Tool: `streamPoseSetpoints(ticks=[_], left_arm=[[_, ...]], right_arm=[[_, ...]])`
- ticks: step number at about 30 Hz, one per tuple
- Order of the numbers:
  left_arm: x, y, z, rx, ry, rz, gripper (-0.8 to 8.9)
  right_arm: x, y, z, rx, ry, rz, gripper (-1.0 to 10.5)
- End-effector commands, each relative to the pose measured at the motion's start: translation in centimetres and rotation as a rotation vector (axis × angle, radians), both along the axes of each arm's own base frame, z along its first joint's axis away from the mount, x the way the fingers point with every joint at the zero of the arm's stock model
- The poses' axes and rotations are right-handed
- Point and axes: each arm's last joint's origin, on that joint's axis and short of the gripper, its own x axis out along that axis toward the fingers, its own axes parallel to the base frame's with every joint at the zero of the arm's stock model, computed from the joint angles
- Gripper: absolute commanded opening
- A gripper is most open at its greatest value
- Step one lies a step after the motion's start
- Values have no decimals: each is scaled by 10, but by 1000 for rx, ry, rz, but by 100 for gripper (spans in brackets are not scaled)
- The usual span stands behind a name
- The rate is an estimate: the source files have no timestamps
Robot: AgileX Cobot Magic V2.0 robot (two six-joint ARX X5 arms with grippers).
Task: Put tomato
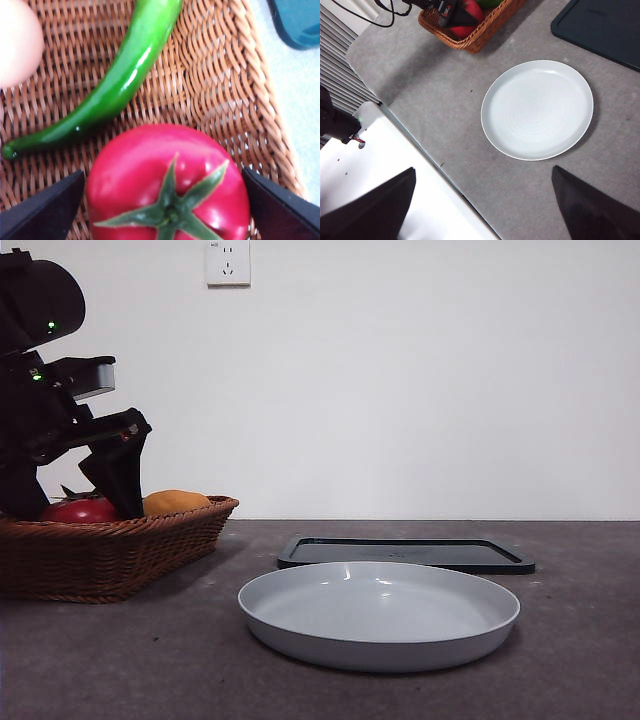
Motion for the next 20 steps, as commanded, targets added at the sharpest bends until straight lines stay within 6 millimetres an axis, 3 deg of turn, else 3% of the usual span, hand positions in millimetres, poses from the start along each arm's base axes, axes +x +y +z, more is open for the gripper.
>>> streamPoseSetpoints(ticks=[1,4,11,20], left_arm=[[4,-2,2,5,-8,-8,413],[5,-2,2,5,-9,-8,333],[4,-2,14,-8,-37,1,334],[-12,-16,85,-109,-162,-79,334]], right_arm=[[1,1,4,7,-15,3,432],[1,1,4,7,-15,3,432],[1,1,4,7,-15,3,432],[1,1,4,6,-16,3,432]])
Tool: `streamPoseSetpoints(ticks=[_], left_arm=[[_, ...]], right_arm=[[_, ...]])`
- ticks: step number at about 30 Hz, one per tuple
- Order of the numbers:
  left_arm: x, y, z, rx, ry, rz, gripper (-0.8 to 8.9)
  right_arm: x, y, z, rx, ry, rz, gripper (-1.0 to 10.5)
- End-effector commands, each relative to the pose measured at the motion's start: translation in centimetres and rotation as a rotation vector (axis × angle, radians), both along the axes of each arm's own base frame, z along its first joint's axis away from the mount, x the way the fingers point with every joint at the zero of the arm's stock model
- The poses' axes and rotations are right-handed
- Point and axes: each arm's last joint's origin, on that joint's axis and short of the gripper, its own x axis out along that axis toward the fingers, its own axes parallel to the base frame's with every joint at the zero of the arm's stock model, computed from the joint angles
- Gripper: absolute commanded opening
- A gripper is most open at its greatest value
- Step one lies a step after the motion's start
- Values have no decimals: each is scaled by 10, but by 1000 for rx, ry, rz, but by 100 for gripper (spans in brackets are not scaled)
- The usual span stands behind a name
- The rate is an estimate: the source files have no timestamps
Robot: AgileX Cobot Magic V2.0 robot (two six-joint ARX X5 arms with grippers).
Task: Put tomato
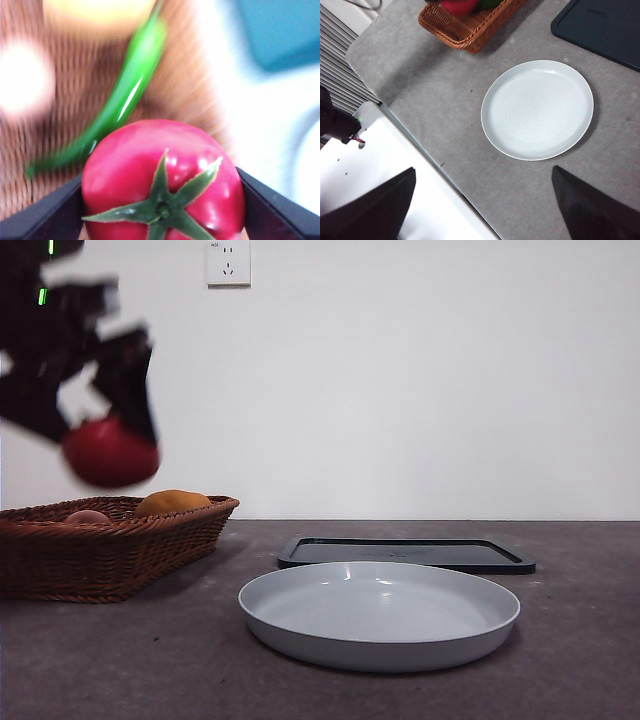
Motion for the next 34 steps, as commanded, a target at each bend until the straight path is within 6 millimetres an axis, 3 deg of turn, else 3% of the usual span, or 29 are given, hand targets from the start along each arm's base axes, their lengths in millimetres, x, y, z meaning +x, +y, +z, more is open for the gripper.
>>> streamPoseSetpoints(ticks=[1,6,15,23,34], left_arm=[[-5,-12,26,-56,-55,-57,334],[-23,-44,43,-80,-111,-181,335],[-39,-112,26,-80,-99,-400,337],[-40,-159,-10,-45,-60,-496,339],[-36,-196,-68,58,6,-556,339]], right_arm=[[1,1,4,7,-16,3,432],[1,1,4,7,-16,3,432],[1,0,4,-15,-22,-18,432],[1,0,4,-17,-22,-20,432],[1,0,4,-18,-18,-20,432]])
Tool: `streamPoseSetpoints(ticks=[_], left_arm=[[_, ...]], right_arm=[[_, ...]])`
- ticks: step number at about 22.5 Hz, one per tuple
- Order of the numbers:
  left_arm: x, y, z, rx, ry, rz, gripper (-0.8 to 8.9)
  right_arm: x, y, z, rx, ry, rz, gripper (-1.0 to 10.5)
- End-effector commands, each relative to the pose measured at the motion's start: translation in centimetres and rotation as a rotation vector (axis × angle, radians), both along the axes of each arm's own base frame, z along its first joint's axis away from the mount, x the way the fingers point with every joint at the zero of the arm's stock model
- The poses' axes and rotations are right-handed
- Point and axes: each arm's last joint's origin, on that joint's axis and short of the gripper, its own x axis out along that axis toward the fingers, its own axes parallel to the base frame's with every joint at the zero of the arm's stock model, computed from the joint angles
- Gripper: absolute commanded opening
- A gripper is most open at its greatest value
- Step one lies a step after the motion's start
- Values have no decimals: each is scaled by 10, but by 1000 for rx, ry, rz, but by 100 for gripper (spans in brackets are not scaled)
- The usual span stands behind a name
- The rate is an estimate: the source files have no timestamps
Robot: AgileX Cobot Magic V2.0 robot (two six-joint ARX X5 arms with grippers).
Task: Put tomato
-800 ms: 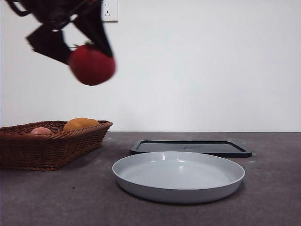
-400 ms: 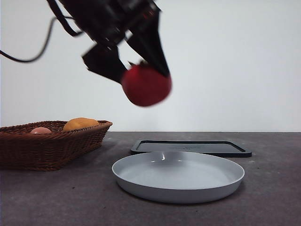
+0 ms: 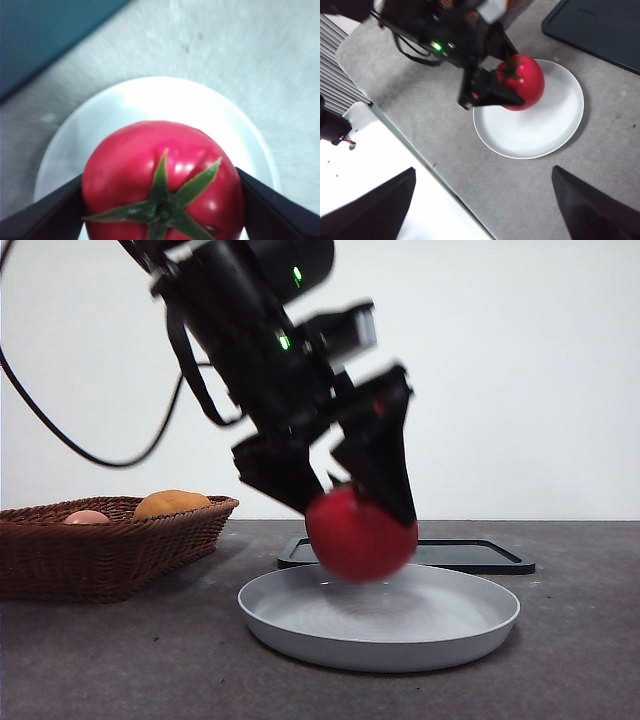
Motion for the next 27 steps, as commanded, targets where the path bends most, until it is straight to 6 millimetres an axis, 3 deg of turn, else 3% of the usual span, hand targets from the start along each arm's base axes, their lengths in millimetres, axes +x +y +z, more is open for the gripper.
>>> streamPoseSetpoints(ticks=[1,10,13,15,22,27], left_arm=[[2,-11,-12,17,-6,-20,339],[-1,-19,-32,68,26,-57,356],[-1,-19,-31,65,28,-55,480],[-2,-18,-29,61,25,-52,504],[-2,-8,7,1,-34,-32,504],[-3,25,54,-68,-81,79,503]], right_arm=[[0,1,4,3,-9,2,432],[0,1,4,2,-7,2,432],[0,1,4,2,-7,2,432],[0,1,4,2,-6,2,432],[0,1,4,2,-6,2,432],[0,1,4,2,-9,2,432]])
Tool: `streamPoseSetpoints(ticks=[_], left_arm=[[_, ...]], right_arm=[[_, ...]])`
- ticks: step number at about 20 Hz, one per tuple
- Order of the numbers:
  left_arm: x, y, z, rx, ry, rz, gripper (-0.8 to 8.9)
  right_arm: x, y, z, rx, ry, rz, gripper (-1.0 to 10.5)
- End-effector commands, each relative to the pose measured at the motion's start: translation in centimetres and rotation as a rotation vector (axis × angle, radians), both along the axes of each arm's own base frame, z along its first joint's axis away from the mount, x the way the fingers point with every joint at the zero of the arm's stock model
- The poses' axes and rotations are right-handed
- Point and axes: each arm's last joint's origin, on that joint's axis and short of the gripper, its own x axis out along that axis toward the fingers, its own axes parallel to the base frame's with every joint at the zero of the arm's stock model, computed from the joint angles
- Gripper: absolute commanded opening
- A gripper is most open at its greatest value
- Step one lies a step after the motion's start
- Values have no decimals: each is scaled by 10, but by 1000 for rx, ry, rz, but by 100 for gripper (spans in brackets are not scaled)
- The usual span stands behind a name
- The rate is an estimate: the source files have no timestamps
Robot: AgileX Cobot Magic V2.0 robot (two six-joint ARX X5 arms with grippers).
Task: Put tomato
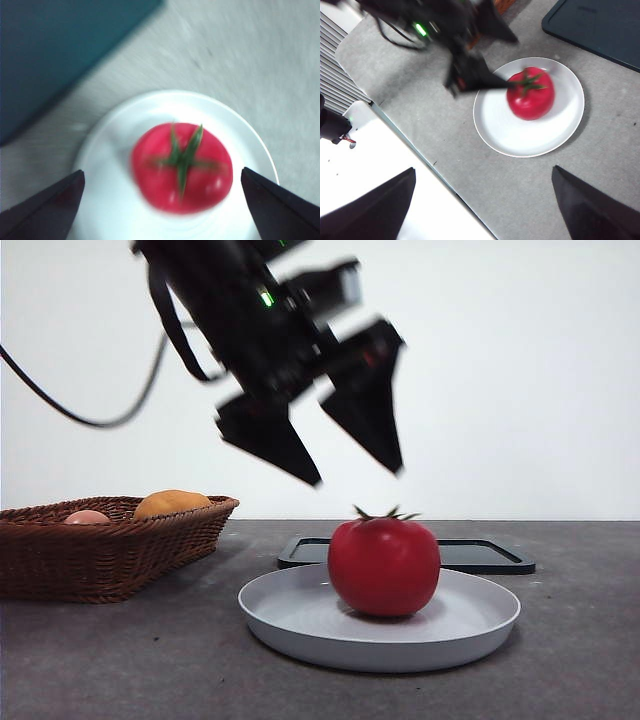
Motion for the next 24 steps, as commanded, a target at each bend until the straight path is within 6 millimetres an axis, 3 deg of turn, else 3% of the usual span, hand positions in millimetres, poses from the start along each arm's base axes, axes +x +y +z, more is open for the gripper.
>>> streamPoseSetpoints(ticks=[1,7,11,16,24], left_arm=[[0,14,27,-57,-23,63,503],[-25,79,92,-144,-119,183,501],[-51,122,119,-160,-147,236,501],[-77,149,122,-186,-5,134,501],[-103,156,115,-188,204,-3,501]], right_arm=[[1,1,4,5,-17,2,432],[1,1,5,6,-24,2,432],[2,1,5,-9,-31,-10,432],[3,1,5,-12,-36,-13,432],[7,2,3,-16,-21,-12,432]])
